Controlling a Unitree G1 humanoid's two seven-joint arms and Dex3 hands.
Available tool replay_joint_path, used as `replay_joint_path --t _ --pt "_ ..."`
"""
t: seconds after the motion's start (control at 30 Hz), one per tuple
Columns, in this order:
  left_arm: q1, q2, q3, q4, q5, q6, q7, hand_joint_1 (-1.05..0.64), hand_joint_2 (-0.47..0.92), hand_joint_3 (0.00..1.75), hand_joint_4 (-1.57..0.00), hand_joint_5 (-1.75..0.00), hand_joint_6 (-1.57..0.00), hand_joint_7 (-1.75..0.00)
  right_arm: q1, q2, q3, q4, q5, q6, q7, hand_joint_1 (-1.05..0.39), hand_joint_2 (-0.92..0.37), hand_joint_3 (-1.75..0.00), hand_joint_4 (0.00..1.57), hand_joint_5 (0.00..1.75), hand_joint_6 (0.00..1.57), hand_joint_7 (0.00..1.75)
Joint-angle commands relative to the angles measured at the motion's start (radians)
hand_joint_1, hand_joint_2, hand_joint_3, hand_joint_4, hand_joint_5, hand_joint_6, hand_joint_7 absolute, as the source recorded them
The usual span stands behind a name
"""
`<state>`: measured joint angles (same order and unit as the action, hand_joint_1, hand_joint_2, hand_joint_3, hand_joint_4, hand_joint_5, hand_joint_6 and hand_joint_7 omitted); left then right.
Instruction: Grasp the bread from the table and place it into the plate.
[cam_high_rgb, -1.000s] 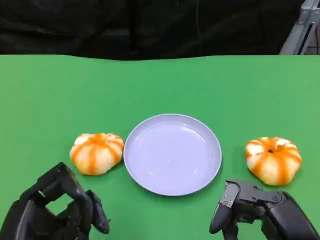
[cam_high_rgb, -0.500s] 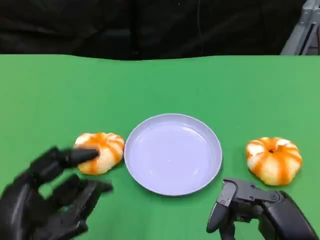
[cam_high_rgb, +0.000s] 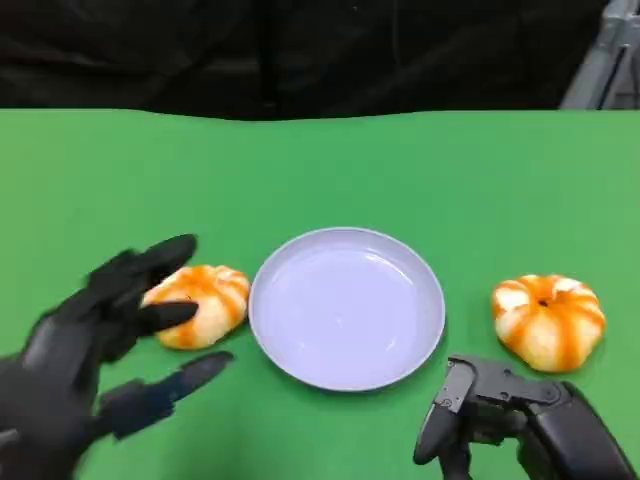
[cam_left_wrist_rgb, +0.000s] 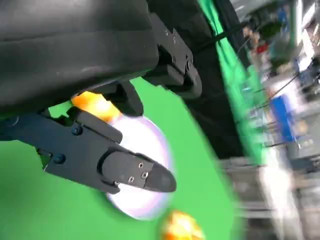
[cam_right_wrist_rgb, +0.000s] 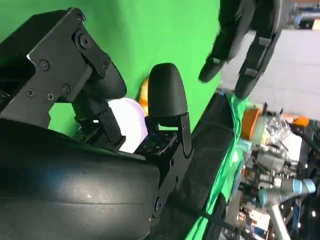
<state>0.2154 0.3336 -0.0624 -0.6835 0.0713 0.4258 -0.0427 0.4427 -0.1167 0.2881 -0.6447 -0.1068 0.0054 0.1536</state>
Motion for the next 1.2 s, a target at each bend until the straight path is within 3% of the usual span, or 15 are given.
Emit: replay_joint_path --t 0.03,0.37,0.87,0.97,1.2 --pt "-0.162 0.142 -0.128 0.046 0.286 0.137 -0.057 -0.61 0.90 0.01 -0.01 -0.69 -0.19 -0.01 0.009 -0.010 -0.008 -0.025 0.002 0.010 -0.003 0.08 -0.26 -1.53 0.90 1.67 0.76 1.45" --pt "-0.318 0.174 -0.314 0.131 0.625 0.264 -0.212 -0.67 0.91 0.00 0.00 -0.63 -0.17 0.00 0.018 -0.008 -0.003 -0.036 -0.002 0.012 -0.005 0.08 -0.25 -1.53 0.90 1.66 0.76 1.44" --pt "-0.319 0.116 -0.298 0.144 0.727 0.254 -0.291 -0.66 0.91 0.00 0.00 -0.62 -0.17 0.00 0.019 -0.008 -0.003 -0.038 -0.002 0.014 -0.004 0.08 -0.26 -1.52 0.89 1.66 0.76 1.44" --pt "-0.434 0.122 -0.437 0.381 0.842 0.244 -0.367 -0.68 0.89 0.00 -0.12 -0.51 -0.23 -0.01 0.032 -0.009 0.001 -0.052 -0.002 0.017 -0.006 0.08 -0.26 -1.53 0.89 1.66 0.76 1.45" --pt "-0.490 0.047 -0.512 0.588 0.933 0.207 -0.342 -0.68 0.87 0.00 -0.19 -0.47 -0.26 -0.02 0.047 -0.009 0.010 -0.070 -0.007 0.020 -0.007 0.09 -0.26 -1.55 0.88 1.68 0.76 1.46"
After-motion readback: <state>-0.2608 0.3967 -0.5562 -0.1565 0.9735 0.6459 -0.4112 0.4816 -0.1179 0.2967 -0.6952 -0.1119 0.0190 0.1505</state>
